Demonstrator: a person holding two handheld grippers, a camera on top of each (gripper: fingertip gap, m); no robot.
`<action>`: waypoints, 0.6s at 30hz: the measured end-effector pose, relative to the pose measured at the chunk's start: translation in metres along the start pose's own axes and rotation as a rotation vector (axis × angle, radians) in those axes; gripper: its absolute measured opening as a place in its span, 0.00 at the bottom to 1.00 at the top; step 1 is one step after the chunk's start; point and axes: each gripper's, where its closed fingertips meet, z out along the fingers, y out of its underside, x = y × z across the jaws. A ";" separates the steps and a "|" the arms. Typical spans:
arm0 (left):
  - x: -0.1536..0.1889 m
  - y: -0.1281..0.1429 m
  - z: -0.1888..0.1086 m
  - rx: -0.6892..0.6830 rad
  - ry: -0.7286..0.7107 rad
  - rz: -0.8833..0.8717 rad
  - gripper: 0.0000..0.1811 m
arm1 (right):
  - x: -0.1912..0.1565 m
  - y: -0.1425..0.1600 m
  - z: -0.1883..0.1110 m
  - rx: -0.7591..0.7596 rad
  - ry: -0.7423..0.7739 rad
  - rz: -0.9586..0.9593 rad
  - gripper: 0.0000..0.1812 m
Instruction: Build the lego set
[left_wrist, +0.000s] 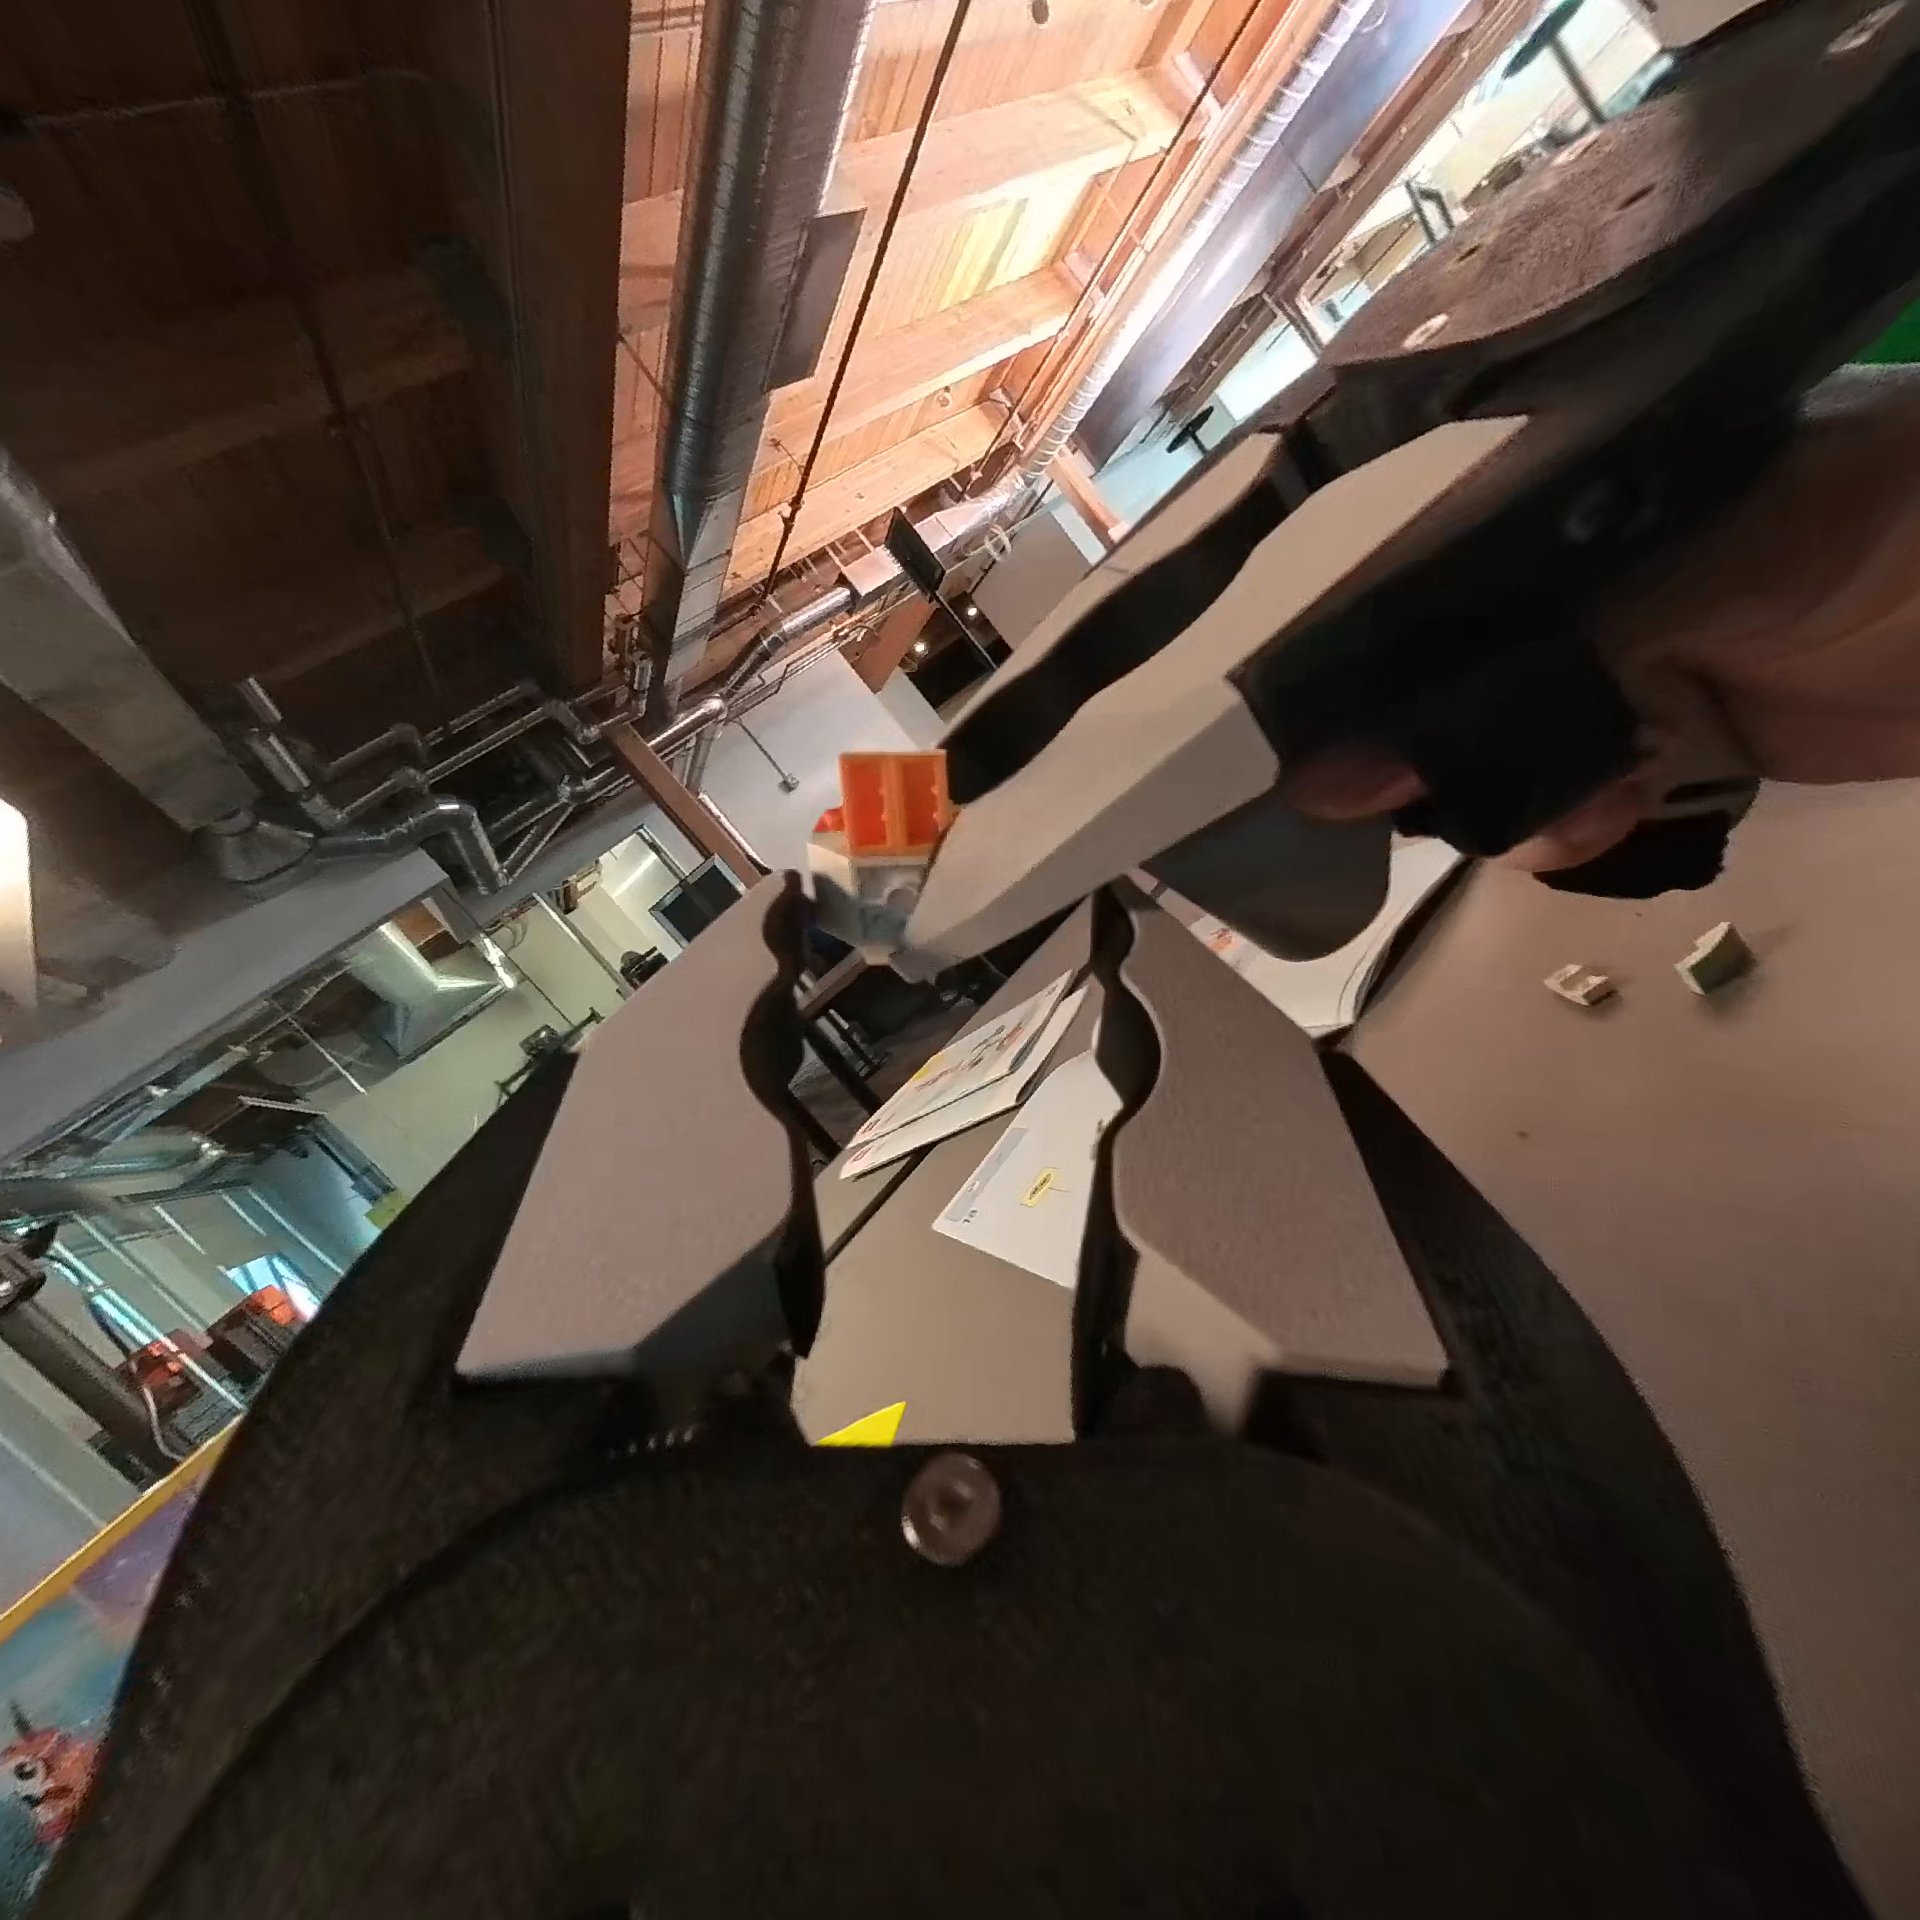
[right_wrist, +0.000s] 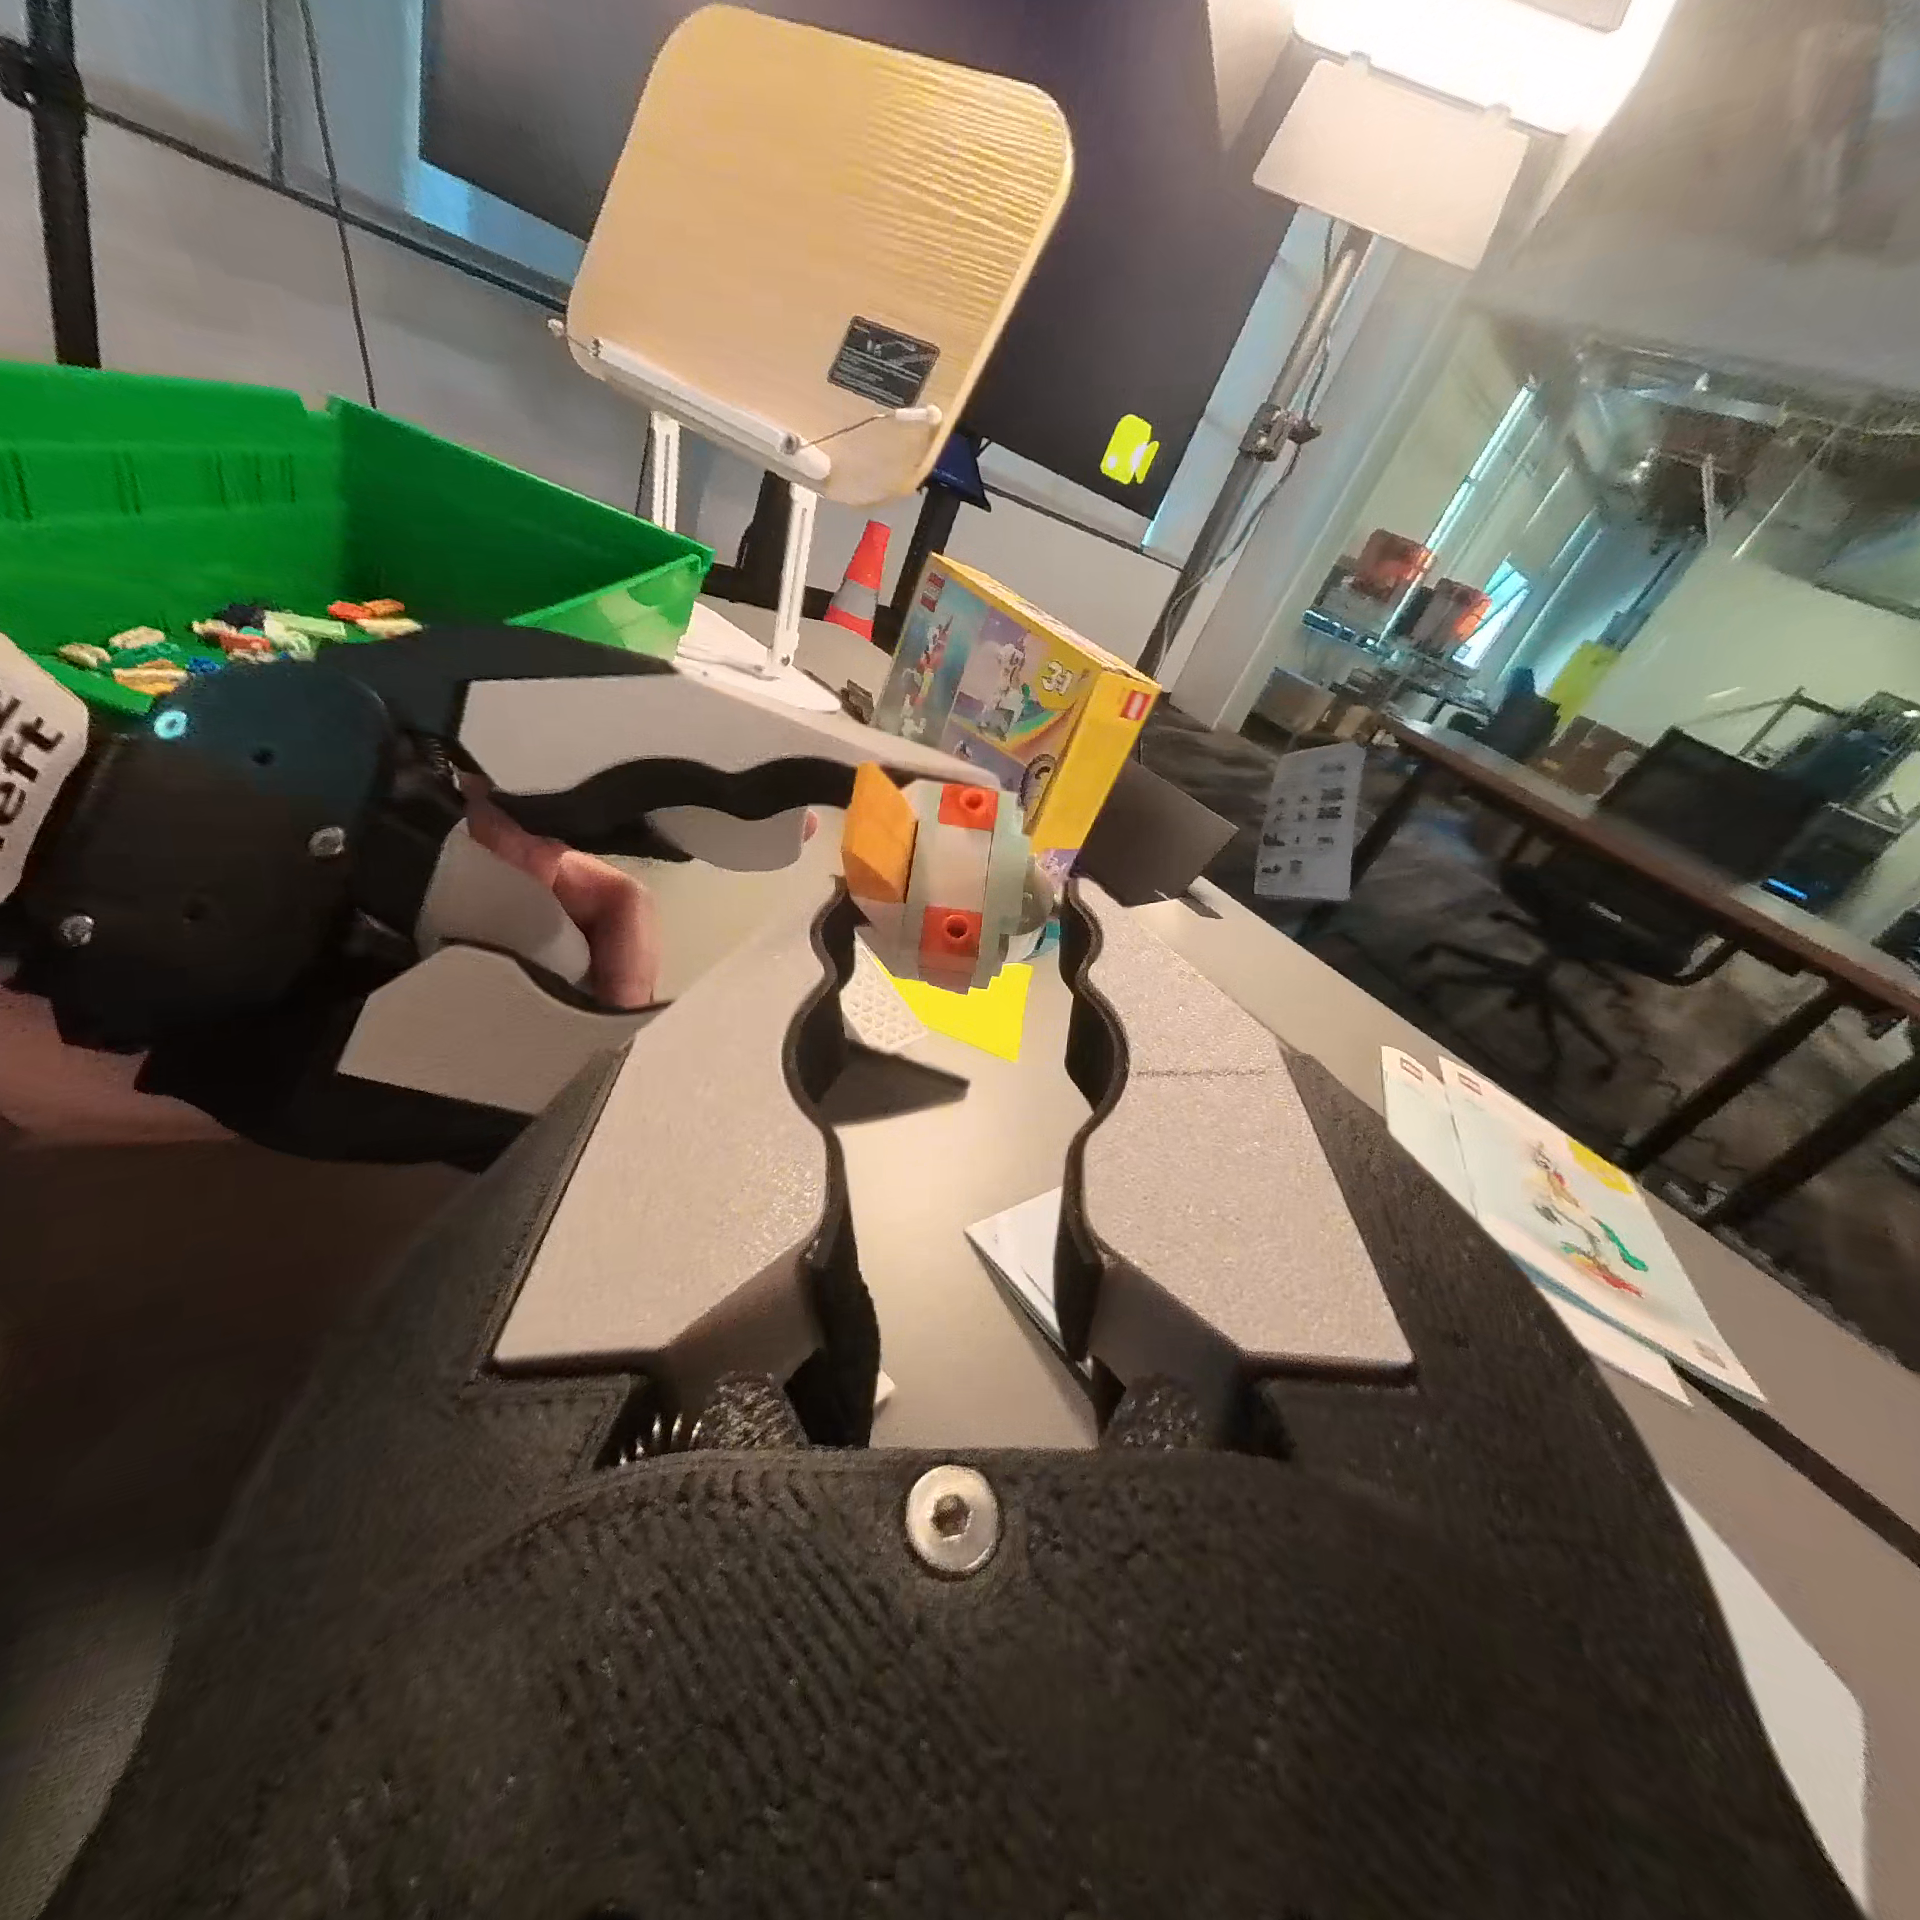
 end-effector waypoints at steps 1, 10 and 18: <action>-0.002 -0.001 -0.001 0.002 -0.008 -0.001 0.28 | -0.001 0.001 0.000 -0.008 0.002 -0.016 0.21; -0.017 0.009 -0.002 -0.052 -0.062 0.037 0.18 | 0.008 -0.005 -0.007 0.060 -0.052 0.103 0.32; -0.044 0.010 -0.014 0.010 -0.048 -0.254 0.18 | 0.004 0.072 -0.030 -0.345 -0.295 0.080 0.20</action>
